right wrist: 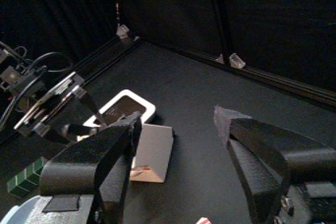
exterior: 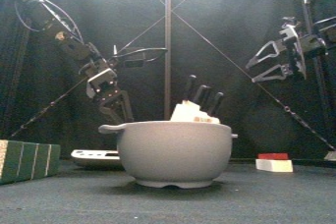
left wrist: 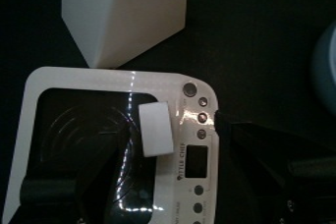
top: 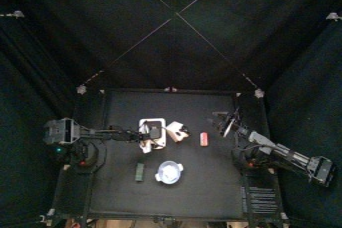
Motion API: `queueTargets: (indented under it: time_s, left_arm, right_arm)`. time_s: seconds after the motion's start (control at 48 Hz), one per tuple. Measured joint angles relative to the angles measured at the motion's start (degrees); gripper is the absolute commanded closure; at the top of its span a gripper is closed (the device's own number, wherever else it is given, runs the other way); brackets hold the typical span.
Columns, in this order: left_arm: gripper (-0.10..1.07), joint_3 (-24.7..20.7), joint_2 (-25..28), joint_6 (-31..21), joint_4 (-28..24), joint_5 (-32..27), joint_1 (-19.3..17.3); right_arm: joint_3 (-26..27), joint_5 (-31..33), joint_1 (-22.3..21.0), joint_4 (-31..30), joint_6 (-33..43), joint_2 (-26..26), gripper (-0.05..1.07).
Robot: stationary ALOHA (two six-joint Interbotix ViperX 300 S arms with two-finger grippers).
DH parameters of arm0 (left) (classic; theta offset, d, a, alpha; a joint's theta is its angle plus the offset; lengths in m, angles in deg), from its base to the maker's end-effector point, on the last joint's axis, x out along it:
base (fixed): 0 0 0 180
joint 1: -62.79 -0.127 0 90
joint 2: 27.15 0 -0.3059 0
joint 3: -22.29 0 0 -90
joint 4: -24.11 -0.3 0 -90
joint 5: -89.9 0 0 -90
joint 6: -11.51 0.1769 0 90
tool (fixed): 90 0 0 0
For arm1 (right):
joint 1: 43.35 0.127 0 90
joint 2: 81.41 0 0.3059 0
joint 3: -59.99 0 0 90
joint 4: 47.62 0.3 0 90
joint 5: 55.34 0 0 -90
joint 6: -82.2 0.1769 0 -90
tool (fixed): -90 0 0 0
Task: Grab white sushi piece off stove
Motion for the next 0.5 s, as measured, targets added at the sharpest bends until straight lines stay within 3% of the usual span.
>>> queueTargets:
  time_s: [0.5]
  left_arm:
    - [0.02, 0.0, 0.8, 0.0, 0.0, 0.0, -0.3]
  right_arm:
    - [0.0, 0.0, 0.0, -0.1, 0.0, 0.0, 0.10]
